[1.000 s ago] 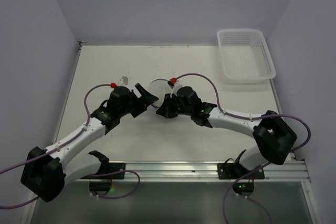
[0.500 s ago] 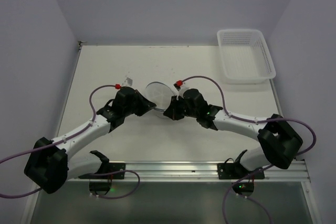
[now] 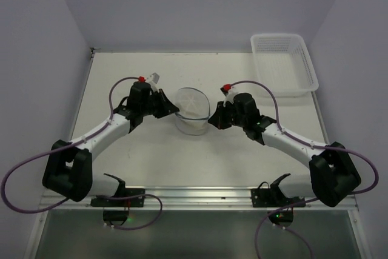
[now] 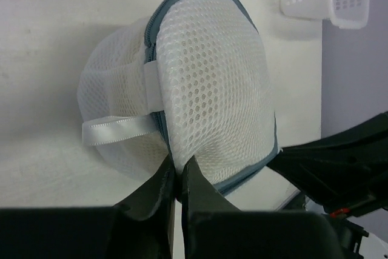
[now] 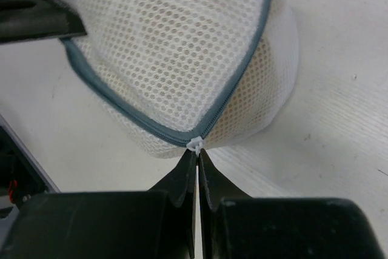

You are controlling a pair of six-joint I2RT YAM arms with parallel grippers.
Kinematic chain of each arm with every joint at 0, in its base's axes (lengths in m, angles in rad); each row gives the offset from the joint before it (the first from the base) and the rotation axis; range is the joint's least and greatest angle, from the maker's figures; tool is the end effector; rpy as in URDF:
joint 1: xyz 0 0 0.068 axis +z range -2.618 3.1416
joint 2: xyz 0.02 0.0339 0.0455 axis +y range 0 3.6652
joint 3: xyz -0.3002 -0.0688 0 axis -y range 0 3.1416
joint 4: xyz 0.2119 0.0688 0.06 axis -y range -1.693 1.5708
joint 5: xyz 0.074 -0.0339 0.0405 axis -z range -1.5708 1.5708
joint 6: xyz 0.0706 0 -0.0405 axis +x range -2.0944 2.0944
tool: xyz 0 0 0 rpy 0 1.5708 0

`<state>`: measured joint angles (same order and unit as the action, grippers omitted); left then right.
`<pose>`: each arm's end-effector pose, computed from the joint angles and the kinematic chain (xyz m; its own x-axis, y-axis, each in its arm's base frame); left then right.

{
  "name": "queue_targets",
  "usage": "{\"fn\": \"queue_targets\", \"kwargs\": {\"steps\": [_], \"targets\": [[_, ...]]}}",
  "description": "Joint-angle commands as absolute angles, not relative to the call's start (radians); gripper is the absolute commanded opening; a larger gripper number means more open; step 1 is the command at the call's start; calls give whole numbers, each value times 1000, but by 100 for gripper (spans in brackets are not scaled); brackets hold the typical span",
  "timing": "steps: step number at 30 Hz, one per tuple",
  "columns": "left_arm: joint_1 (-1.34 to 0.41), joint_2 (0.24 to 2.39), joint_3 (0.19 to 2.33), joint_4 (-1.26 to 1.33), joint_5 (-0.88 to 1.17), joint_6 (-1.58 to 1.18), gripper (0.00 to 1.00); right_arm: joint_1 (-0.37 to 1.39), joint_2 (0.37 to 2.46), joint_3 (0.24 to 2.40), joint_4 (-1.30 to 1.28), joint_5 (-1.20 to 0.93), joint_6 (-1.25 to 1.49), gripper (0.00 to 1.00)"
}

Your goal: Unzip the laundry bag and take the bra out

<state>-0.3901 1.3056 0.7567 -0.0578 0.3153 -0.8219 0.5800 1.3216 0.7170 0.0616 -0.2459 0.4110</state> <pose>0.2408 -0.1227 0.2634 -0.7964 -0.4254 -0.4298 0.0203 0.6915 -0.7221 0.2218 0.1658 0.2597 -0.6782 0.0189 -0.7346 -0.4744 0.7522 0.4574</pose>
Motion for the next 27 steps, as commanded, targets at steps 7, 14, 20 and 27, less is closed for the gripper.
{"fn": "queue_targets", "kwargs": {"steps": [7,14,20,27], "targets": [[-336,1517,1077,-57,399,-765,91,689,1377,828,132,-298,603,0],[-347,1291,878,-61,310,-954,100,770,1476,925,184,-241,672,0],[-429,1272,781,-22,301,-1006,88,790,1516,937,187,-249,654,0],[-520,1339,801,26,275,-1017,60,793,1485,893,183,-239,646,0]]}}
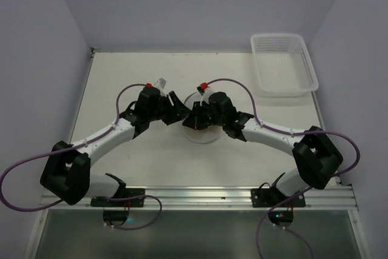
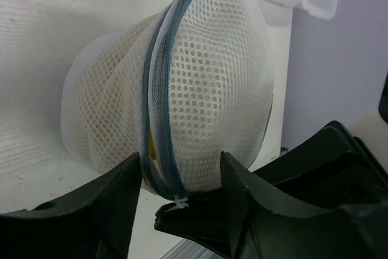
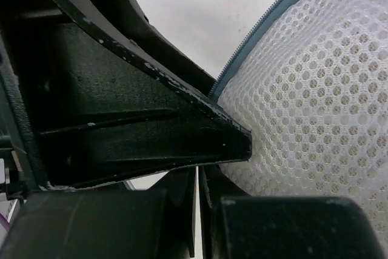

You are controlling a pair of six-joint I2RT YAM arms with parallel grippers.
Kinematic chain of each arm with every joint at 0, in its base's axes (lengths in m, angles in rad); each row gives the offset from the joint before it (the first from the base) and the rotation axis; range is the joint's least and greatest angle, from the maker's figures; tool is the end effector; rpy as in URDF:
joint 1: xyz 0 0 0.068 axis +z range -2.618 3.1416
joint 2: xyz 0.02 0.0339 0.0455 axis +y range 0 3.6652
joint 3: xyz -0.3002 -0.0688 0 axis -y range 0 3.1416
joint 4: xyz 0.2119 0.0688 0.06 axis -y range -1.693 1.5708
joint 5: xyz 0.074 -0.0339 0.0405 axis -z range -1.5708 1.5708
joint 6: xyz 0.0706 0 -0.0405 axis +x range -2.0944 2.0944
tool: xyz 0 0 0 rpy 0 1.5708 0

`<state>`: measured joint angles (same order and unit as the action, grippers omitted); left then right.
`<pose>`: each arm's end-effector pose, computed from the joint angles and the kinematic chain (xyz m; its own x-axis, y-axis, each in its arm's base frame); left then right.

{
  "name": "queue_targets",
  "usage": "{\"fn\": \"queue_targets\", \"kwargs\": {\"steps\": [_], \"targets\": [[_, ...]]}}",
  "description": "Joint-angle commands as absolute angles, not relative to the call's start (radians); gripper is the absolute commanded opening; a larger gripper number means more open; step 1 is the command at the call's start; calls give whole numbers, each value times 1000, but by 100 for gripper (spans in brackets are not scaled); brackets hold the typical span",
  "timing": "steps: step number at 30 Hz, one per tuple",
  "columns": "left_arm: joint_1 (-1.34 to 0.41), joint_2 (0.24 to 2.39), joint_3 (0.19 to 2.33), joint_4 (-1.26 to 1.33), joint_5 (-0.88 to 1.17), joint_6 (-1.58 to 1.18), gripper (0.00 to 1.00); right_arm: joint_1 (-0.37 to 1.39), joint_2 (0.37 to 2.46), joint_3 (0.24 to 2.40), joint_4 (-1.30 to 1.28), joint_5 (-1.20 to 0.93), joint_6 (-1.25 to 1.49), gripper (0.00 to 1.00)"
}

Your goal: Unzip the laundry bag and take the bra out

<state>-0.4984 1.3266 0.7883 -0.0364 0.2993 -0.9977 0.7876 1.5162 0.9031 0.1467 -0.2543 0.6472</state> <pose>0.2350 -0.1516 0.2708 -0.8253 -0.4649 -0.3205 -0.0356 0.6093 -0.7922 0.2263 0.2525 0.2764 -0.7622 0.0615 -0.6444 -0.4823 0.6099 0.6288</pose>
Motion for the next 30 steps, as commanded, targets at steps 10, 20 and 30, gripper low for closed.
{"fn": "queue_targets", "kwargs": {"steps": [10,20,30], "targets": [[-499,1316,807,-77,201,-963,0,734,1301,697,65,-123,577,0],[-367,1394,919,-193,382,-652,0,512,1163,699,-150,-127,482,0],[-344,1533,1146,-157,442,-740,81,690,1371,868,23,-267,661,0]]}}
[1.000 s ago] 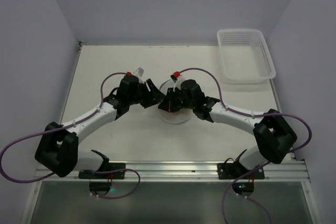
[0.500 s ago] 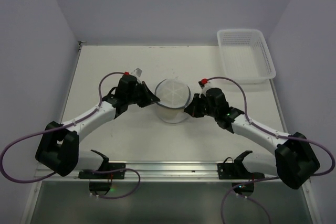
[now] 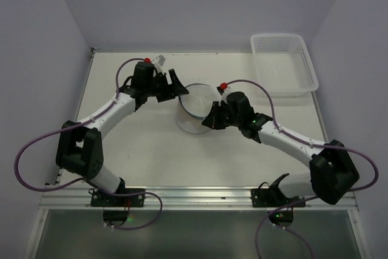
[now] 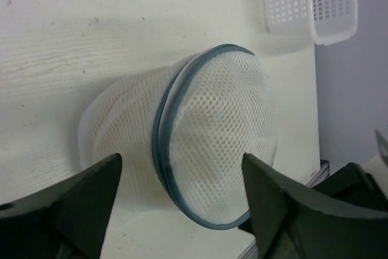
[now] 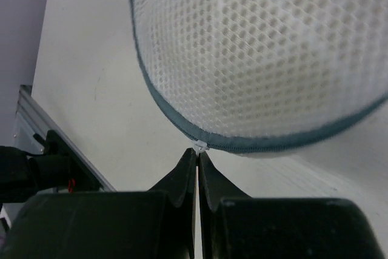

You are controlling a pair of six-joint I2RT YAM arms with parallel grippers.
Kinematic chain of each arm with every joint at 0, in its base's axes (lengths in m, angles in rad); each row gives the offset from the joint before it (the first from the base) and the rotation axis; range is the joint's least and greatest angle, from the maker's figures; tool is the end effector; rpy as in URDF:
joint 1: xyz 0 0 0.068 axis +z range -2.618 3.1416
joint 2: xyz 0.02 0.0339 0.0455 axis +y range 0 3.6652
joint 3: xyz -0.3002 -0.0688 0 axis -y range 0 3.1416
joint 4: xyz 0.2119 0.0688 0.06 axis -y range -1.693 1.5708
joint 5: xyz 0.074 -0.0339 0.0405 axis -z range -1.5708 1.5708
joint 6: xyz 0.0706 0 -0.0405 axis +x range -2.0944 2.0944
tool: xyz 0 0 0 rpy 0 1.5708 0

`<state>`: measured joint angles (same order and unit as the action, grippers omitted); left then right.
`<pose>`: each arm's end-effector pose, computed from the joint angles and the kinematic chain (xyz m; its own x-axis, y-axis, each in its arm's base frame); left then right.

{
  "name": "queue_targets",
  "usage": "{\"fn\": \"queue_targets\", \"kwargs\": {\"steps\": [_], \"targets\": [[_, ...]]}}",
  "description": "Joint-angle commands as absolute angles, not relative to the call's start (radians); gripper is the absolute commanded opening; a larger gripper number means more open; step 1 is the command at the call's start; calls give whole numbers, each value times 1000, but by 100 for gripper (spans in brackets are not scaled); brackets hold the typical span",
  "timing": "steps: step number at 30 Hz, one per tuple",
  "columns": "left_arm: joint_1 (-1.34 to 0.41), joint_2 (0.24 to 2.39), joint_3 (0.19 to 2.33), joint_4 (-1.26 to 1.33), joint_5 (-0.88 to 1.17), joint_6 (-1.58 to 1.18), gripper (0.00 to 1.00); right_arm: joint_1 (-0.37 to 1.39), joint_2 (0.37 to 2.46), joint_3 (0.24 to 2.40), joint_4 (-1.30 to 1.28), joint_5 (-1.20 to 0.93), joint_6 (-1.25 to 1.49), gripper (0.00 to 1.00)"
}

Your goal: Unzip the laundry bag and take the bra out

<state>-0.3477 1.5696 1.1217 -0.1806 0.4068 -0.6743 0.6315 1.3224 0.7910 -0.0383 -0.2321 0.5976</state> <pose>0.3185 -0.1452 0.2944 -0.8150 -0.3145 -0.4866 0.1344 0.7144 -0.6868 0.2160 0.1781 0.2719 -0.7711 0.1144 -0.6263 -0.3592 0.7340 0.5764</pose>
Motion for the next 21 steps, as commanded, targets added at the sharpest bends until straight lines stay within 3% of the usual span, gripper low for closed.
{"fn": "queue_targets", "kwargs": {"steps": [1,3,4,8,11,17,20,21], "targets": [[-344,1516,1108,-155,425,-762,88,704,1388,896,32,-262,669,0],[-345,1427,1027,-150,368,-823,99,744,1431,920,78,-261,699,0],[-345,1427,1026,-143,361,-842,100,744,1445,928,78,-261,699,0],[-356,1327,861,-101,362,-917,100,773,1493,956,92,-259,701,0],[-388,1310,809,-48,377,-966,95,782,1508,965,94,-265,696,0],[-462,1341,788,26,354,-992,67,790,1513,971,80,-264,678,0],[-485,1365,801,40,344,-996,43,790,1500,956,77,-261,673,0],[-488,1371,801,40,341,-997,26,792,1494,948,75,-259,670,0]]}}
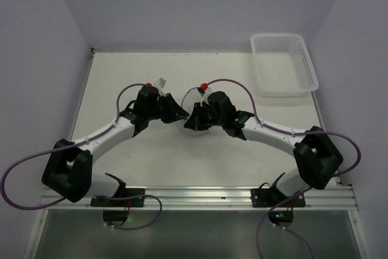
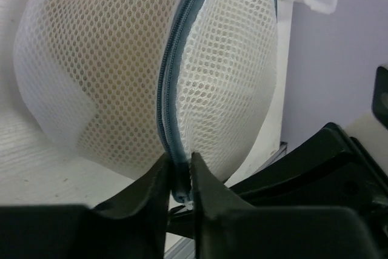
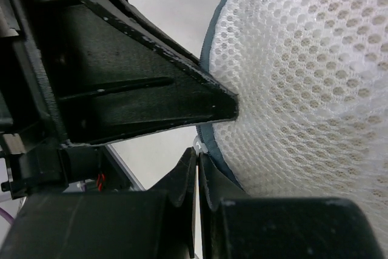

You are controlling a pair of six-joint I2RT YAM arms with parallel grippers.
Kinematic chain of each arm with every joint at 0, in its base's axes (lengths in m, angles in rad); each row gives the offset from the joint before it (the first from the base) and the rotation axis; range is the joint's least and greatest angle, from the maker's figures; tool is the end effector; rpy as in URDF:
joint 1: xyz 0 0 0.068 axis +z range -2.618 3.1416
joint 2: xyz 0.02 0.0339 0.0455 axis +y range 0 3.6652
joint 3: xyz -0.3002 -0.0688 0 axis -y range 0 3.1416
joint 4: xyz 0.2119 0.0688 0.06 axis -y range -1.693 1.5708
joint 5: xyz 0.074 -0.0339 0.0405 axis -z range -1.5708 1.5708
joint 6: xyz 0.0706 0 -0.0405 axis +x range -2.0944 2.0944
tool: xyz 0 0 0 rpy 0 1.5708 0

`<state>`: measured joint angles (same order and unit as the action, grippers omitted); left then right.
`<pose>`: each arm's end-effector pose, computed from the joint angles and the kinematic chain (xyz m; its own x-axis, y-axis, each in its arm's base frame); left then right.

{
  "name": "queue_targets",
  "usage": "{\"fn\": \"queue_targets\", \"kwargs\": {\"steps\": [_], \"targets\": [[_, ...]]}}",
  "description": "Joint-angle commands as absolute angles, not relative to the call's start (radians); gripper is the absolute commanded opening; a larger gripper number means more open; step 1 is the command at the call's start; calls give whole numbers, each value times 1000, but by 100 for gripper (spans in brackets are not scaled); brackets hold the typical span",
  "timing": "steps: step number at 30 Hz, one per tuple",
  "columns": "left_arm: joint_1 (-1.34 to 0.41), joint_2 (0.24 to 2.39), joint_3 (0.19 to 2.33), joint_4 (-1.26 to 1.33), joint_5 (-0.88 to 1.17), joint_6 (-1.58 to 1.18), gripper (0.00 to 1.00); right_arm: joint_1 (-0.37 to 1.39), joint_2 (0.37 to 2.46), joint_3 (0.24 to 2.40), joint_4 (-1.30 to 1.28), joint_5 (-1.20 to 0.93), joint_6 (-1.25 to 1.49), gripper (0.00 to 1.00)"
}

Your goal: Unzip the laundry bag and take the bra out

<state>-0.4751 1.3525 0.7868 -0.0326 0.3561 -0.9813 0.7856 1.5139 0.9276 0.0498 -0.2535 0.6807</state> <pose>0.2394 -0.1508 0.2647 -0.8477 -0.4400 -0.2962 -0.0356 0.6043 -0.7960 0.2243 0.2494 0.2732 -0.8076 0.0538 -0.5873 -0.4231 0.6409 0.6405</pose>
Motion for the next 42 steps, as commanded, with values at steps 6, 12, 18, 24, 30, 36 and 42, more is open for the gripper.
{"fn": "queue_targets", "kwargs": {"steps": [6,12,18,24,30,36,42], "targets": [[-480,1364,818,-44,295,-950,0,769,1389,856,3,-218,592,0],[-414,1293,753,-77,305,-940,0,583,1269,723,-101,-259,490,0],[-423,1220,648,-25,353,-982,0,534,1305,808,-164,-274,410,0],[-436,1120,595,5,292,-973,71,535,1304,951,-262,-243,390,25],[-390,1014,644,-159,229,-861,87,545,1235,1106,-436,-169,406,67],[-376,1003,614,-163,173,-802,80,661,1302,1306,-482,-5,373,83],[-367,1141,595,-86,158,-811,68,791,1503,1451,-480,150,273,85]]}}
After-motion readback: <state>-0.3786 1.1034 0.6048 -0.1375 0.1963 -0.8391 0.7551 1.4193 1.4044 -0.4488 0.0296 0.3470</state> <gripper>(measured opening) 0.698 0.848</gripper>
